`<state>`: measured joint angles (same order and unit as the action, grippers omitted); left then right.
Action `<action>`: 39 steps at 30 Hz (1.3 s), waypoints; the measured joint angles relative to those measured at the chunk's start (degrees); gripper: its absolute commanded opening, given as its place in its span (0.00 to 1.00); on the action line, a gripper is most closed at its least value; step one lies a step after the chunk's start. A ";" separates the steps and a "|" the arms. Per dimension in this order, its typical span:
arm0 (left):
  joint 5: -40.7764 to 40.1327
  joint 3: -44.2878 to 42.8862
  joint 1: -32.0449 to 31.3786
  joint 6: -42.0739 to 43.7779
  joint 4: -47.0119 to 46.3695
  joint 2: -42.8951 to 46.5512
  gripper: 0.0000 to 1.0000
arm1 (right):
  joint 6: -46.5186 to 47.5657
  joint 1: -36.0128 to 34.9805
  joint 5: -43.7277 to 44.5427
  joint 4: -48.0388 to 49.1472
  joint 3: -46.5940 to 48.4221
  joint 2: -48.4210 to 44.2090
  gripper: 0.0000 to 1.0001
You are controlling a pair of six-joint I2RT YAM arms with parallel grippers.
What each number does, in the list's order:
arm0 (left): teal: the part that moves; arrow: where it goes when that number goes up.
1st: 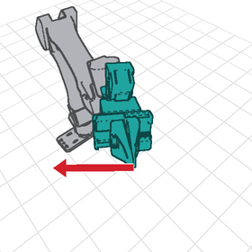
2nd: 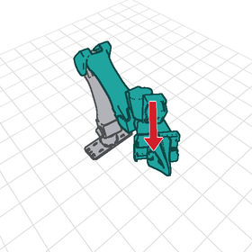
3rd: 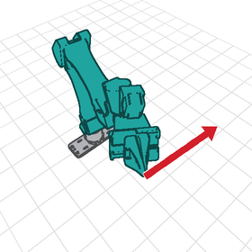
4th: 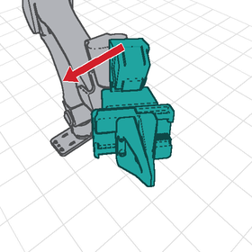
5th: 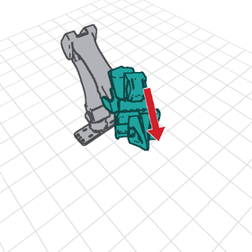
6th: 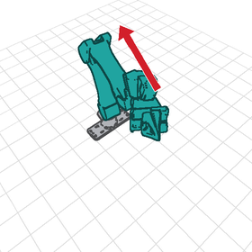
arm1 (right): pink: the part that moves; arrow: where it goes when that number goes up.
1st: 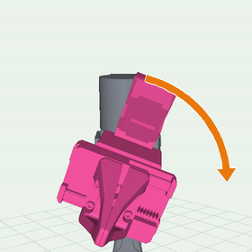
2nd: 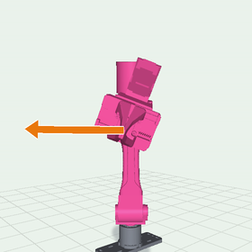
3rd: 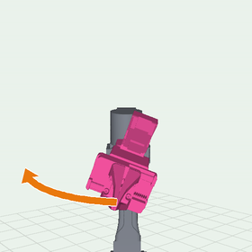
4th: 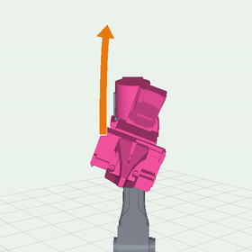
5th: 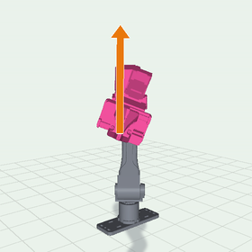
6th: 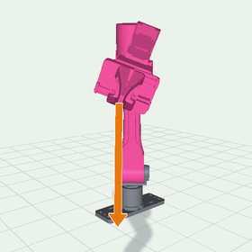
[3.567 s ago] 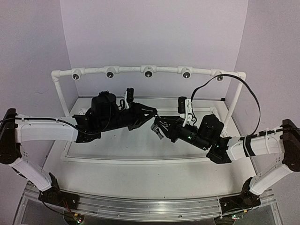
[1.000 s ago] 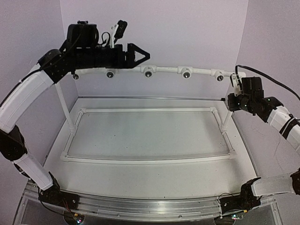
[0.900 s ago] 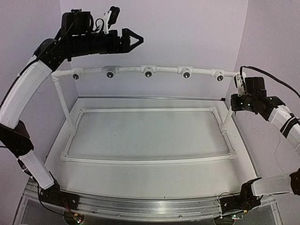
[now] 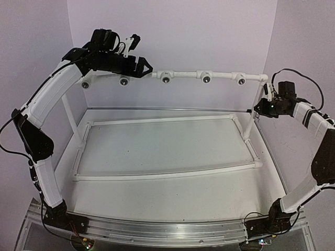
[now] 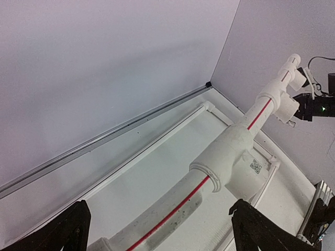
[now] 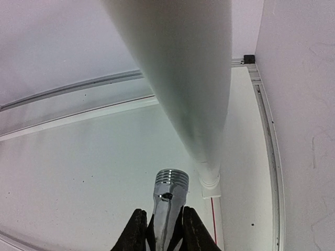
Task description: Install the water faucets
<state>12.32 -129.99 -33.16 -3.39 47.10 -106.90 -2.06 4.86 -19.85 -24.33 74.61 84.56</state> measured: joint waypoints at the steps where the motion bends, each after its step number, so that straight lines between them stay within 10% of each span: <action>1: -0.08 0.05 0.04 -0.11 0.00 0.03 0.94 | 0.20 0.08 -0.91 0.52 1.06 1.39 0.00; 15: -0.19 5.11 0.47 -5.75 -0.75 4.49 0.92 | -1.36 -2.78 -10.25 1.76 9.89 11.57 0.00; 25: 8.73 -5.05 -4.02 -10.64 7.52 6.63 0.96 | -3.85 -6.79 -9.70 0.83 -2.16 -0.40 0.00; 39: 5.25 37.63 -24.08 -6.64 -15.41 17.09 0.98 | -5.27 -6.66 -8.33 -2.40 -11.89 -23.42 0.00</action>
<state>17.57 -92.37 -57.24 -10.02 31.69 -89.81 -7.33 -1.80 -28.18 -26.72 62.72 61.14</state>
